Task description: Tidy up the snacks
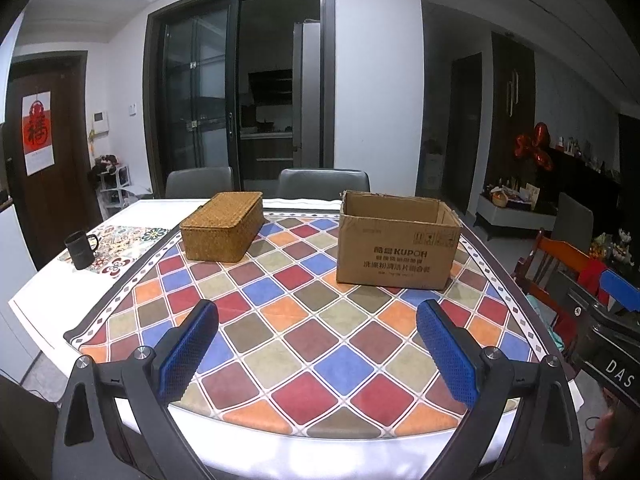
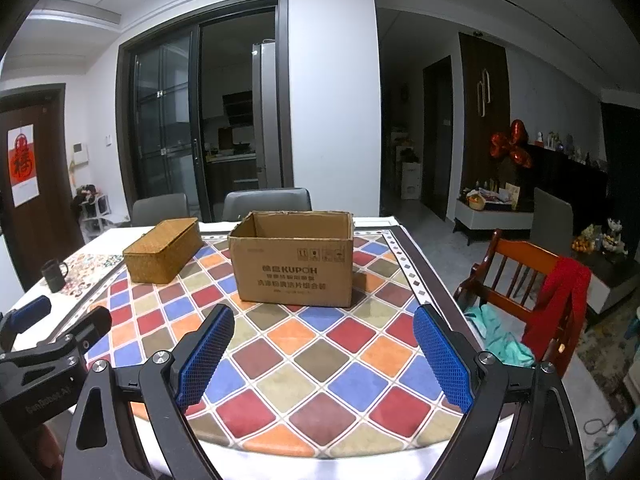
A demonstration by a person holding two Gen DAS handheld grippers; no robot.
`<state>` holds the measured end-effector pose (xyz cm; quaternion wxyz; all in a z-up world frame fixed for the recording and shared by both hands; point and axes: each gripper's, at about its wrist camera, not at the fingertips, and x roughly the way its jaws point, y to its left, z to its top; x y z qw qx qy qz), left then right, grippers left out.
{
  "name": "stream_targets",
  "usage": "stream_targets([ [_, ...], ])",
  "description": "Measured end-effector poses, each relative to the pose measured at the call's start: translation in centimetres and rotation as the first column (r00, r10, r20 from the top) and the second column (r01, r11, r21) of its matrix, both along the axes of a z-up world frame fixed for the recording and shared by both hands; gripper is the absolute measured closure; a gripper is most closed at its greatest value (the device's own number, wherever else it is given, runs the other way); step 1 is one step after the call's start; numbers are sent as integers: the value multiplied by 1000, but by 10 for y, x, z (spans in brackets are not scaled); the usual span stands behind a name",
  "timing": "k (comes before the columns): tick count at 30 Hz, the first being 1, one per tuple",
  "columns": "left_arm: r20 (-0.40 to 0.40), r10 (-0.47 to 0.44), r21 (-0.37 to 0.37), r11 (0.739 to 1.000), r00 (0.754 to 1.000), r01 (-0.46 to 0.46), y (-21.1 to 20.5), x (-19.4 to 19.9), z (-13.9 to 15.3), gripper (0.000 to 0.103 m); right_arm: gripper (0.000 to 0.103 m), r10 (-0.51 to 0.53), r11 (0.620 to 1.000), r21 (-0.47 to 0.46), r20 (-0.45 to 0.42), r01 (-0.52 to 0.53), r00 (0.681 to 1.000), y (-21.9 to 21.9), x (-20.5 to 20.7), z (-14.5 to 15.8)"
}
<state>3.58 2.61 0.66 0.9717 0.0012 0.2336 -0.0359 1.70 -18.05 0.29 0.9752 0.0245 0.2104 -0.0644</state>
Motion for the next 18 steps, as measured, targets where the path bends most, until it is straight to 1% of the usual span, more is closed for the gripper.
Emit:
stream_targets([
  [18,3,-4,5,1000,1000,4,-1,0,5,2,11,-1,1000,1,5,1,1000,-1,-3,1],
])
